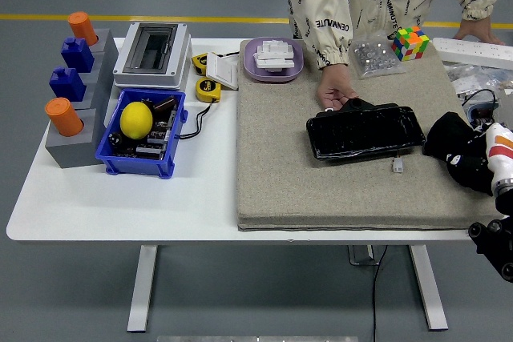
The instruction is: Pick the rag up,wipe the panel,place it on the desk
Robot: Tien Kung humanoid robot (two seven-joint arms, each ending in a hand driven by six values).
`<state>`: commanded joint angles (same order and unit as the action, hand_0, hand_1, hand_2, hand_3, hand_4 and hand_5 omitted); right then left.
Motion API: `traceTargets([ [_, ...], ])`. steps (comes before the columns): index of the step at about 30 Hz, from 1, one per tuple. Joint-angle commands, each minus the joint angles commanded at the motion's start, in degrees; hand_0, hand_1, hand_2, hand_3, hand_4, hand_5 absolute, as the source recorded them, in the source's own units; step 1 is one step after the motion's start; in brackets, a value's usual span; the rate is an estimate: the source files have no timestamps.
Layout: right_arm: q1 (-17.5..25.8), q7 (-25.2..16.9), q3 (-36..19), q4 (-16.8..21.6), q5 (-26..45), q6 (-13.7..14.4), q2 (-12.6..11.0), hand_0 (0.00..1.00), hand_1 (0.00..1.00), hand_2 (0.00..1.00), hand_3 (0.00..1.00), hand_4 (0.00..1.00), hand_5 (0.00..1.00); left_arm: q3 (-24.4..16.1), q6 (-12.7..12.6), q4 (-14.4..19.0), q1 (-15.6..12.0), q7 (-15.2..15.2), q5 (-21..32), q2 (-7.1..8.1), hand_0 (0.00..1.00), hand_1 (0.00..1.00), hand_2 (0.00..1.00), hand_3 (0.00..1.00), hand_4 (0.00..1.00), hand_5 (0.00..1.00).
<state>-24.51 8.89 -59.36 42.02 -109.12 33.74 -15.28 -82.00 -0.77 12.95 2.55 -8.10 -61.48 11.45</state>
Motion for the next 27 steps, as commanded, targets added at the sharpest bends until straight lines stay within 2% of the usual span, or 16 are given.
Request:
traceTargets([
  [14,-0.62,1.64,-1.84,1.86,-1.7,0.27,-1.13,0.281,0.389,0.421,0.439,0.998,0.108,-0.72,-0.05,0.01,-0.12,-0.01,-0.38,-0.01,0.608,0.642,0.656,0.561,0.629,0.442],
  [27,-3.05,3.61,-2.39,2.55,-3.04,0.78,0.39,0.285,0.387,0.419,0.438,0.982,0.091,-1.14,-0.08,0.02,-0.22,-0.03,-0.64,0.1,0.609,0.642,0.656,0.561,0.628,0.442],
])
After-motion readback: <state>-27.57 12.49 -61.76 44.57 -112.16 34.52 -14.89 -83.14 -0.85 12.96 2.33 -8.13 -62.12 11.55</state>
